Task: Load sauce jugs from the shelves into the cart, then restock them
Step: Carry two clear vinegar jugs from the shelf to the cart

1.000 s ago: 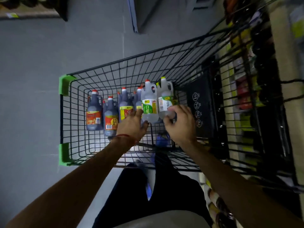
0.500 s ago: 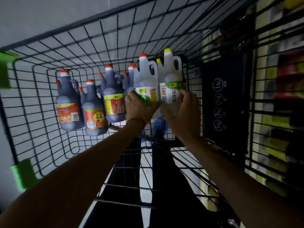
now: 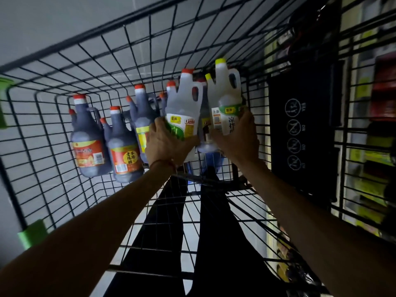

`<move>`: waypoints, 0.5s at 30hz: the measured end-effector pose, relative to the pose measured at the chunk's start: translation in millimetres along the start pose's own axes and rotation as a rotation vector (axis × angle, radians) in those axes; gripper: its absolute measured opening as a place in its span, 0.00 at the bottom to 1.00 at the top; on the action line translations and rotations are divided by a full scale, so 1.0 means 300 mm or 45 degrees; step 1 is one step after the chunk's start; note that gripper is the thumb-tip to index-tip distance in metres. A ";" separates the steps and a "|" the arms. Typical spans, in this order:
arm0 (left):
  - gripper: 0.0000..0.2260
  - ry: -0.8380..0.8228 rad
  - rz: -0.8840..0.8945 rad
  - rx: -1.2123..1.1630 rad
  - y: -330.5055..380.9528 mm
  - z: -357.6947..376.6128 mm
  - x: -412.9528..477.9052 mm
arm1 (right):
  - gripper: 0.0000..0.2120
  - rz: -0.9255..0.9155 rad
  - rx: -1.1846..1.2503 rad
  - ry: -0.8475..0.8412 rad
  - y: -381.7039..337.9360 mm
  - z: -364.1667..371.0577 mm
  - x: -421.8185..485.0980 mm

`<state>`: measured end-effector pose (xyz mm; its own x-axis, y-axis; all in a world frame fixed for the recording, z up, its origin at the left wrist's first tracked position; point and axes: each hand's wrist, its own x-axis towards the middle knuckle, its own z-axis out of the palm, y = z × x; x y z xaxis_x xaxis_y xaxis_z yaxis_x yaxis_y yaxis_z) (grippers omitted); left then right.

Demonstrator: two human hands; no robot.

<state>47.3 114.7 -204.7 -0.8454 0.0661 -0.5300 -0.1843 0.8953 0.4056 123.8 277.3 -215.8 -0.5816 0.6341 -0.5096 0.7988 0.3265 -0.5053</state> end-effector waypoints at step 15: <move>0.37 -0.229 -0.071 -0.116 -0.013 -0.056 0.033 | 0.42 0.264 0.254 0.052 -0.028 0.017 -0.045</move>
<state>31.2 104.4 -199.0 -0.7310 0.1021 -0.6747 -0.2802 0.8566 0.4332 124.3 262.4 -208.2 -0.3991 0.7017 -0.5902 0.8517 0.0452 -0.5221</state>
